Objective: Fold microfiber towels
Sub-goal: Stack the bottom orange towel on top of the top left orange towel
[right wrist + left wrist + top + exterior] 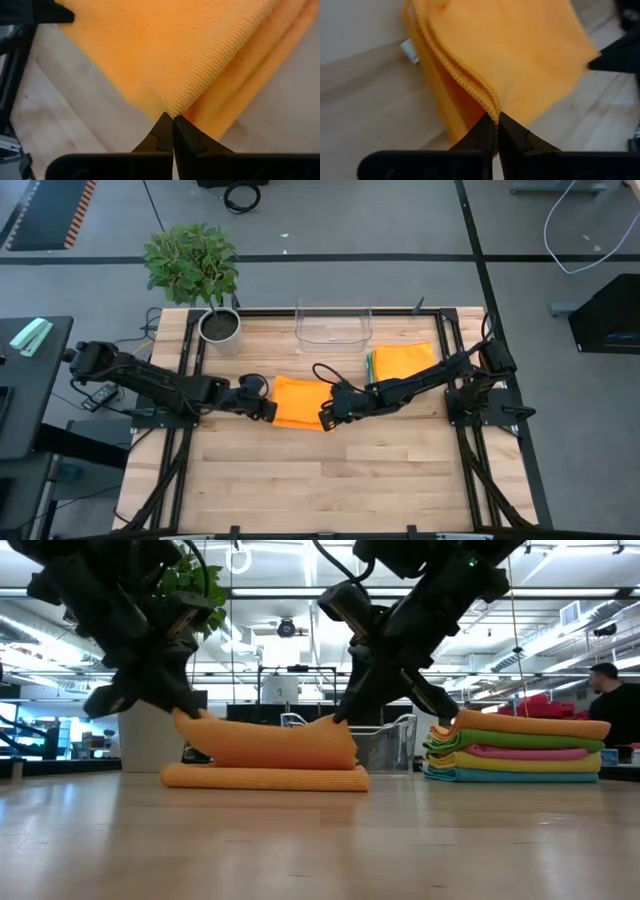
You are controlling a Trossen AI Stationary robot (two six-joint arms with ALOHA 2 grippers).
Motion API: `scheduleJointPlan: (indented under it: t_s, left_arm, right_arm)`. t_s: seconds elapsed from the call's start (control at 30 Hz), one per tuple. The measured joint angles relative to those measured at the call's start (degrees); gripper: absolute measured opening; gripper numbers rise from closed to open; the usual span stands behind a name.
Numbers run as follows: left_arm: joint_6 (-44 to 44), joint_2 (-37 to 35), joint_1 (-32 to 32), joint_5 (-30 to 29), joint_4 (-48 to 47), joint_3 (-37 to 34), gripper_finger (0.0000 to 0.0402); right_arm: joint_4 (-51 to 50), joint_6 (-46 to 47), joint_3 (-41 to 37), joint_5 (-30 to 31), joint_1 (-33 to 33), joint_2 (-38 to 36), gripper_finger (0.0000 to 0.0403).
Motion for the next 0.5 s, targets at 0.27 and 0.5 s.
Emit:
scheduleJointPlan:
  t_s: [0.27,0.5]
  left_arm:
    - [-0.60,5.01,-1.03,0.17,0.80,0.12,0.0013]
    - [-1.56,6.66,-1.73,1.54,2.07,0.07,0.0036]
  right_arm:
    - [-3.90,2.95,-0.04,0.29,2.39,0.00,0.0002]
    - [-4.05,3.07,-0.09,0.31,2.65,0.00,0.0019]
